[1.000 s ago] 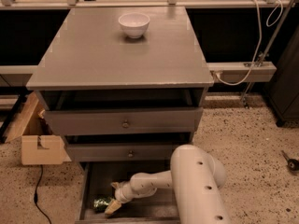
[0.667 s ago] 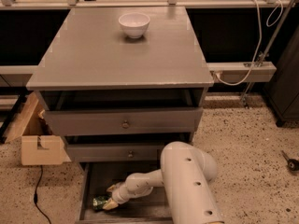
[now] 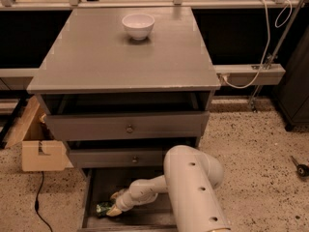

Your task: Pick green can from bottom drawer and place on counter

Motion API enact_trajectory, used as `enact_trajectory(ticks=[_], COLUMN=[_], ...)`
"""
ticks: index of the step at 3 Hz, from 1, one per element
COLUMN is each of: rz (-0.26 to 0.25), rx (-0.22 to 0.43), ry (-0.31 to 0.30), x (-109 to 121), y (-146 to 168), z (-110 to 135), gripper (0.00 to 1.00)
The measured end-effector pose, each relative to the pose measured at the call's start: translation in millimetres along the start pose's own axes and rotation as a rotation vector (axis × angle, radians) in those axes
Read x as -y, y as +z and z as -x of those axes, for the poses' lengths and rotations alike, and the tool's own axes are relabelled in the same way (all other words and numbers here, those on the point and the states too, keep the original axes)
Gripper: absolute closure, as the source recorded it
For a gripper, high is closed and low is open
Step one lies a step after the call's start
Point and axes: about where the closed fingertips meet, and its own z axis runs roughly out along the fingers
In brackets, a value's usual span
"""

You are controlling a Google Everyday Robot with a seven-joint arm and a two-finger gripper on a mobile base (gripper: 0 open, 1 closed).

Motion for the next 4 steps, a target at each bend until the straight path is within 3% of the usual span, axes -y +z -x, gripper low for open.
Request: enact_trajectory(ticks=[1,2,3,4], rz=[0.002,0.049,0.006,-0.055], rx=[0.094,0.199,0.235,0.223], ry=[-0.049,-0.163,-0.195,-0.174], x=[-4.0,-26.5,-28.0,-15.0], y=[-44.8,-127.6,-221.1,-254.0], z=[12.0,53.0,62.5,46.0], gripper=[1.0,1.0,1.0,1.0])
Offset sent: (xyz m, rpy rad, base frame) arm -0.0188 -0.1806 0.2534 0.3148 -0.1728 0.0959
